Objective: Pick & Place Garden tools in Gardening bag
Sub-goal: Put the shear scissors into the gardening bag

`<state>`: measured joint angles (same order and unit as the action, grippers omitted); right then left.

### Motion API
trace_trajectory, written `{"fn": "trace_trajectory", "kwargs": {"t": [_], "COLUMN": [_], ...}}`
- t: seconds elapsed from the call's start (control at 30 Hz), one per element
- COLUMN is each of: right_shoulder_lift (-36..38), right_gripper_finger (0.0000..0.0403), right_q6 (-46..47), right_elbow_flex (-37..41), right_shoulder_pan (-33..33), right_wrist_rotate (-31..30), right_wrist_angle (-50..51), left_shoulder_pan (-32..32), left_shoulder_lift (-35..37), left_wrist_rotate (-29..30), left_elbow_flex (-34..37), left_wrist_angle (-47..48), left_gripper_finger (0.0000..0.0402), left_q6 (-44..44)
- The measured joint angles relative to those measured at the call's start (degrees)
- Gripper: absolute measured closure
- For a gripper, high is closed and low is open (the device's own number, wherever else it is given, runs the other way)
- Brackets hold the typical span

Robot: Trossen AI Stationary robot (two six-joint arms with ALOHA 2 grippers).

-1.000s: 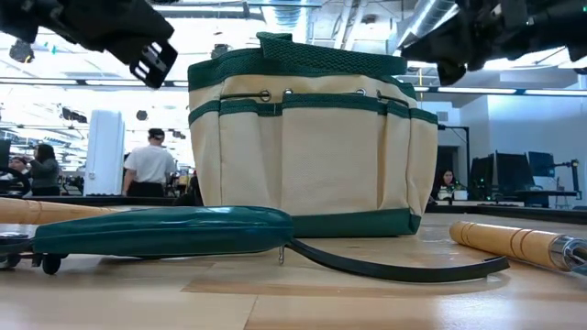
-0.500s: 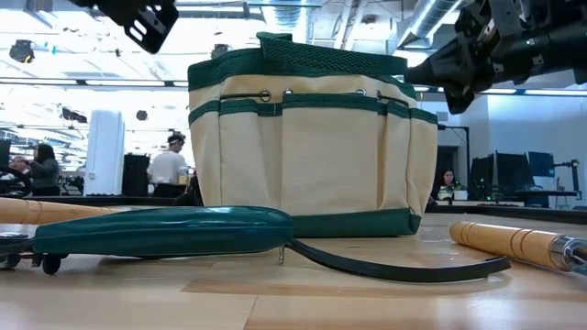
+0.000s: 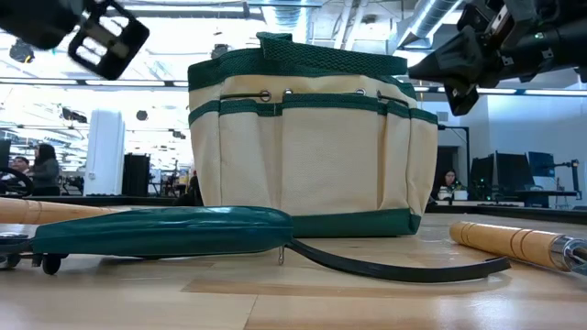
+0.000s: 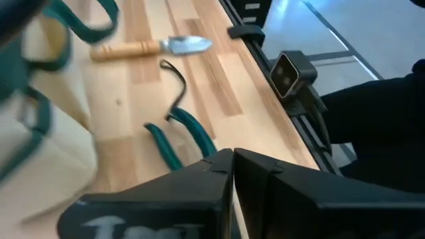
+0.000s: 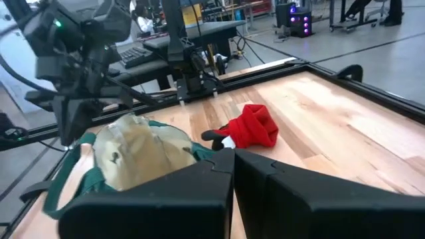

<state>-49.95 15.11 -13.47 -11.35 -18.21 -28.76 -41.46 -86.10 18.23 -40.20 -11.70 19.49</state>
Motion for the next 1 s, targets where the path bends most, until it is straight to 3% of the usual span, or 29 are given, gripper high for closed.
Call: {"fn": "trace_trajectory", "kwargs": {"t": [0.2, 0.67, 1.0], "right_shoulder_lift": [0.00, 0.00, 0.00], "right_gripper_finger": [0.0403, 0.0403, 0.0403], "right_q6": [-0.02, -0.02, -0.03], "right_elbow_flex": [0.00, 0.00, 0.00], "right_shoulder_pan": [-0.31, -0.31, -0.31], "right_wrist_rotate": [0.15, 0.15, 0.15], "right_wrist_angle": [0.01, 0.03, 0.03], "left_shoulder_pan": [0.05, 1.10, 4.60], "left_shoulder_lift": [-4.90, -14.18, -20.21], "left_wrist_rotate": [-0.49, -1.63, -2.41], "left_elbow_flex": [0.00, 0.00, -4.04], "left_wrist_angle": [-1.91, -20.08, -20.24], "left_gripper_finger": [0.0374, 0.0256, 0.0262], "left_q6": [5.02, 6.82, 9.58]}}
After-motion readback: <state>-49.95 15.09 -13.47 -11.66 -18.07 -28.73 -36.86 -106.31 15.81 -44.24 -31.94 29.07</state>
